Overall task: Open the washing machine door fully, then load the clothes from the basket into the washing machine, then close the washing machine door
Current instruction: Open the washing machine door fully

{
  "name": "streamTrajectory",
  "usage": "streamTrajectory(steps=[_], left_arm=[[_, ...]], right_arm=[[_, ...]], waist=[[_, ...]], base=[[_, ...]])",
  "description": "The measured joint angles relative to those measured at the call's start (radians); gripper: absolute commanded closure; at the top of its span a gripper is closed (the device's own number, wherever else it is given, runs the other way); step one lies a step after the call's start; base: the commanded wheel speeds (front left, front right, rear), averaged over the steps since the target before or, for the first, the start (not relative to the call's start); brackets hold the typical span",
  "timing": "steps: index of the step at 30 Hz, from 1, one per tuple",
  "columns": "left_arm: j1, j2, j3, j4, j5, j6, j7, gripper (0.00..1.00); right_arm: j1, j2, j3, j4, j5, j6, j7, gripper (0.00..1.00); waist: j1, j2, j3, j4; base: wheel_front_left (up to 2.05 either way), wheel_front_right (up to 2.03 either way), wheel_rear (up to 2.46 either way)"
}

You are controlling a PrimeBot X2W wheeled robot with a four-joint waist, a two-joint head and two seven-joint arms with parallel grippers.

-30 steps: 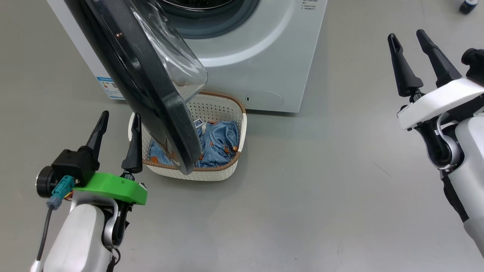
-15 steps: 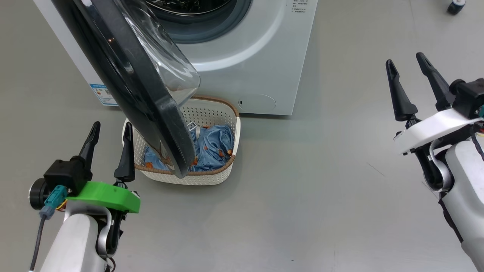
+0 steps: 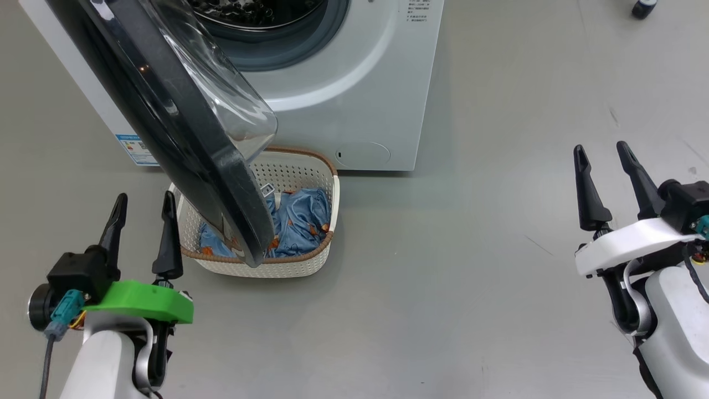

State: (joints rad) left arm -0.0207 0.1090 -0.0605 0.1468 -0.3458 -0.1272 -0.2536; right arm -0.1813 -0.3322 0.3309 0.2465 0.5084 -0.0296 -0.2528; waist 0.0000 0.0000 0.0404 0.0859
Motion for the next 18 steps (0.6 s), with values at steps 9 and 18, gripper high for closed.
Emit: streamTrajectory(steps=[9, 18], left_arm=[[0.026, -0.007, 0.013, -0.010, 0.012, 0.000, 0.000, 0.00], [0.067, -0.016, 0.021, -0.020, 0.019, 0.000, 0.000, 0.00]], right_arm=[[0.089, 0.005, -0.076, -0.060, -0.030, -0.010, 0.000, 0.00], [0.178, 0.022, -0.122, -0.101, -0.066, -0.017, 0.000, 0.00]], waist=[[0.0000, 0.0000, 0.000, -0.014], [0.0000, 0.0000, -0.007, -0.017]], base=[[0.00, 0.00, 0.00], [0.00, 0.00, 0.00]])
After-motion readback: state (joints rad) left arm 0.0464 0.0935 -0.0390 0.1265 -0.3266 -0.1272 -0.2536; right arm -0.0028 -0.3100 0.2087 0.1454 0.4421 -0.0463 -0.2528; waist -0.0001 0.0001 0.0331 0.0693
